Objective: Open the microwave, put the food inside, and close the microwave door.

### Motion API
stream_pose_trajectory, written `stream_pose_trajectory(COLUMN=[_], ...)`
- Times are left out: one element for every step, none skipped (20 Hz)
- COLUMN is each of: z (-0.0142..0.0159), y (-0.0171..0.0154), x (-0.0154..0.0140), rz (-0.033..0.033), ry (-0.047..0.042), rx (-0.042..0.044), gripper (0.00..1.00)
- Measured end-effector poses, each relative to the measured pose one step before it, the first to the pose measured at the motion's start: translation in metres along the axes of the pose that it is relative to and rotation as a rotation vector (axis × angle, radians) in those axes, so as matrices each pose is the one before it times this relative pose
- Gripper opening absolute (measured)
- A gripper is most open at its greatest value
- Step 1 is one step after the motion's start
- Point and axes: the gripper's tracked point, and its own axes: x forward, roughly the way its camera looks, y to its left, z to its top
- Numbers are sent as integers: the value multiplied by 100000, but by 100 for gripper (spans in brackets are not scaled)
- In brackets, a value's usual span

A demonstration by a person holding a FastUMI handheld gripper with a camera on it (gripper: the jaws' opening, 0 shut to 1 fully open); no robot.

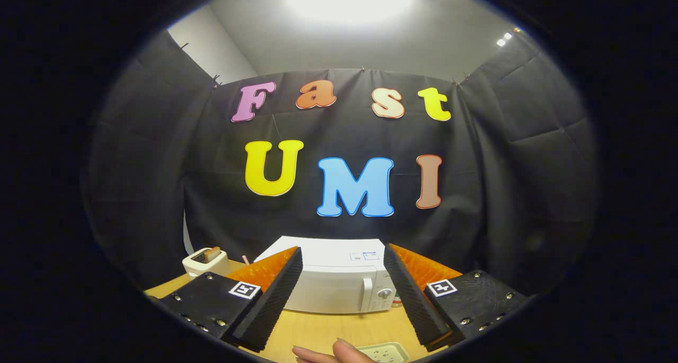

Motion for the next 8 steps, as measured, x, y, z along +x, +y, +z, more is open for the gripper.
stream_pose_trajectory(z=[43, -17, -155, 87, 116, 63, -22, 35], y=[439, 289, 234, 222, 112, -142, -181, 42], x=[43, -15, 42, -142, 52, 18, -32, 29], rz=[774, 941, 1091, 1205, 678, -254, -385, -108], ry=[-311, -67, 218, -217, -567, -275, -303, -251], rx=[-298, 313, 562, 605, 121, -360, -343, -239], gripper=[99, 99, 99, 99, 99, 99, 99, 99])
